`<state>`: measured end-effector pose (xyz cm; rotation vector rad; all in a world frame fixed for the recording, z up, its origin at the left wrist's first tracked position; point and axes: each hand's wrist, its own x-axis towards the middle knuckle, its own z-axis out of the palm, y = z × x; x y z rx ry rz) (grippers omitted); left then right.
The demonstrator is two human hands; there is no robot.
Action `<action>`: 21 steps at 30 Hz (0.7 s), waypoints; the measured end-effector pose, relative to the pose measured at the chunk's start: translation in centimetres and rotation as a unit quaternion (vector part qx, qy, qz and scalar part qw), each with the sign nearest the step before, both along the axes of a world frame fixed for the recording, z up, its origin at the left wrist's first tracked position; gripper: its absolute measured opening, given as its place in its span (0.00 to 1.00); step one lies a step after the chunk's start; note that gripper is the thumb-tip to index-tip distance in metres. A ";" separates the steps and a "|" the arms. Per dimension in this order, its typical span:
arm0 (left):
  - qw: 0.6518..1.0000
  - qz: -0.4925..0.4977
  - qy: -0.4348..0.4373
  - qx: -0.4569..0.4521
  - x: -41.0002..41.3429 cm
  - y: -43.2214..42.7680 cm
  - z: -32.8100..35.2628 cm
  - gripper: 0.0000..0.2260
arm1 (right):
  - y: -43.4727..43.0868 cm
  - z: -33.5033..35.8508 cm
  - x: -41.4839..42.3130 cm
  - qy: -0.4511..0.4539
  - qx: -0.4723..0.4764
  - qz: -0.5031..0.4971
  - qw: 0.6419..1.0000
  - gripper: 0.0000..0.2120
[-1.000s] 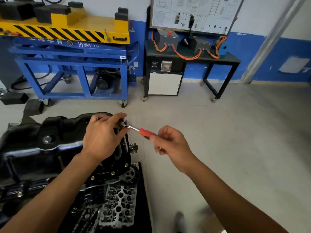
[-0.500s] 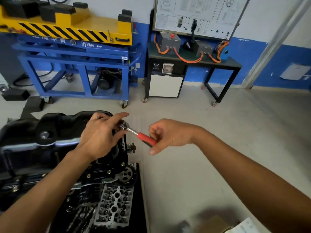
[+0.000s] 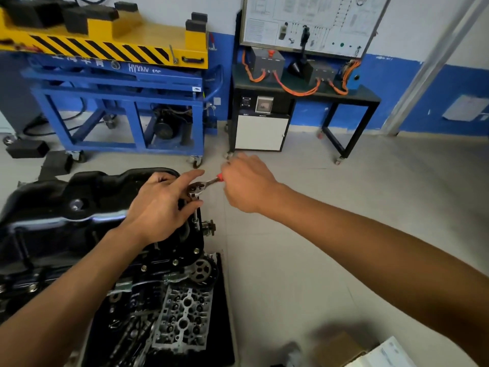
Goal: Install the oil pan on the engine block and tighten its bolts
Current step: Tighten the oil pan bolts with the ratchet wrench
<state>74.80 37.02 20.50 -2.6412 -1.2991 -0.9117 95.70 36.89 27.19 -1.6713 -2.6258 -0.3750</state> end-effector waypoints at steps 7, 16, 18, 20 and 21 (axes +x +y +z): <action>0.998 0.044 0.036 -0.005 0.6 0.2 0.0 0.28 | -3.4 2.0 -3.1 0.052 -0.310 0.019 0.949 0.32; 0.999 0.018 0.042 0.005 0.7 0.2 0.0 0.27 | -0.4 4.0 -4.1 -0.033 -0.417 0.007 0.908 0.24; 0.999 -0.001 0.042 -0.001 0.5 0.3 -0.1 0.29 | 0.4 4.7 -3.5 -0.097 -0.365 0.020 0.926 0.17; 0.999 -0.013 0.049 0.005 0.4 0.5 -0.2 0.32 | 0.8 5.0 -3.1 -0.126 -0.234 0.035 0.963 0.11; 0.999 -0.014 0.049 0.008 0.3 0.5 -0.2 0.34 | 1.0 4.9 -3.2 -0.125 -0.149 0.041 0.980 0.15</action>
